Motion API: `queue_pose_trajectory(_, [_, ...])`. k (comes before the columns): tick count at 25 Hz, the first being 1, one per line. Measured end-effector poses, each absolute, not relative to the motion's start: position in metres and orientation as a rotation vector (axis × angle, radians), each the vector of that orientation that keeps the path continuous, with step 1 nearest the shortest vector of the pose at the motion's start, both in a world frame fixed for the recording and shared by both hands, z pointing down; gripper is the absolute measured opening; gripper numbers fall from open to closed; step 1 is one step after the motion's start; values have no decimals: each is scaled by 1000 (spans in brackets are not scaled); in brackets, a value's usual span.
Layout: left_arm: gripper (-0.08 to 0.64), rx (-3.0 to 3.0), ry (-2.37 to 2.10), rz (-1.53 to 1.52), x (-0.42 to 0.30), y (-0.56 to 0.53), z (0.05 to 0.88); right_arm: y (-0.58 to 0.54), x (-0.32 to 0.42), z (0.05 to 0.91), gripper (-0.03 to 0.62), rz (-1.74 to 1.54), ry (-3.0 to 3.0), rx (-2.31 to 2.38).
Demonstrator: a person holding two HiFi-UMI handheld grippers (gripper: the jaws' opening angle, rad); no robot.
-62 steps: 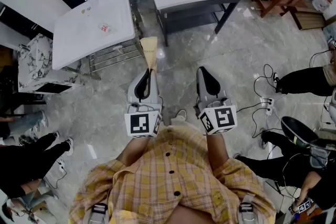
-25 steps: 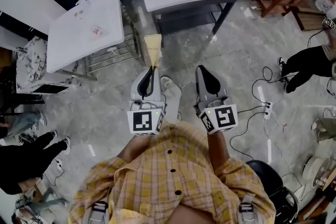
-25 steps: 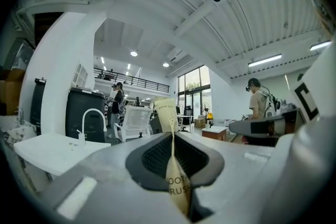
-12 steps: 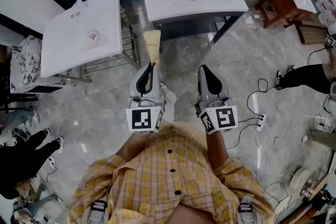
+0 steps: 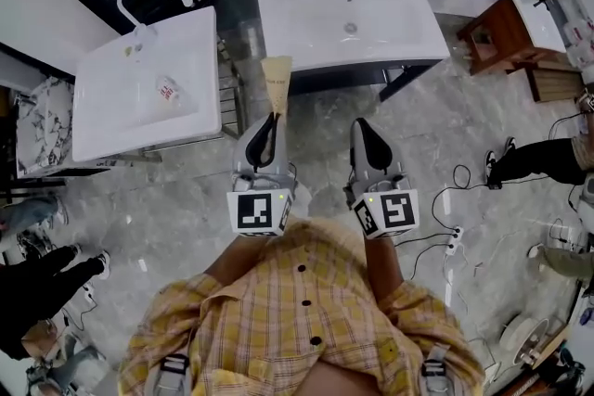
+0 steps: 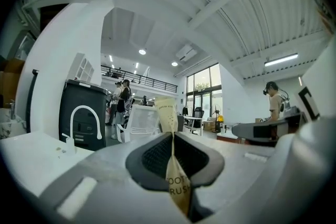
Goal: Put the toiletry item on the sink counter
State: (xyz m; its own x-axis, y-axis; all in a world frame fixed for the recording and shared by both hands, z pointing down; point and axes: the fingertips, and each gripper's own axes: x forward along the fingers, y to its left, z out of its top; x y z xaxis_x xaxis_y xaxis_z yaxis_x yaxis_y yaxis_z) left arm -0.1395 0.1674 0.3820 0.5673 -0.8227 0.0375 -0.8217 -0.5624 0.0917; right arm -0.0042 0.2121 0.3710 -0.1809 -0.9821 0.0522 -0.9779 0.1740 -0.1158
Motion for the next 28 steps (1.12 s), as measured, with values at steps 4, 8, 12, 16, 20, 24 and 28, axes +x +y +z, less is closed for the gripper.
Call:
queue_pose_trajectory(4, [14, 2689, -1429, 0, -135, 124, 380, 167, -1, 369, 0, -186, 2399, -1986])
queue_pose_trajectory(8, [14, 2685, -1429, 16, -132, 88, 386, 130, 1, 371, 0, -178, 2405, -1987])
queue_pose_trajectory(12, [14, 2705, -1403, 6, -123, 53, 389, 94, 8, 372, 0, -166, 2401, -2000])
queue_pose_trajectory(16, [14, 2706, -1404, 30, -120, 23, 384, 67, 11, 367, 0, -165, 2398, -2009])
queue_pose_trajectory(20, [14, 2694, -1382, 48, -112, 6, 388, 53, 13, 368, 0, -176, 2394, -2010])
queue_pose_trajectory(24, [14, 2667, -1396, 102, -108, 2, 401, 48, 19, 379, 0, -226, 2422, -1996])
queue_pose_trajectory(28, [14, 2627, -1426, 116, -99, -3, 412, 35, 29, 390, 0, -273, 2439, -1959])
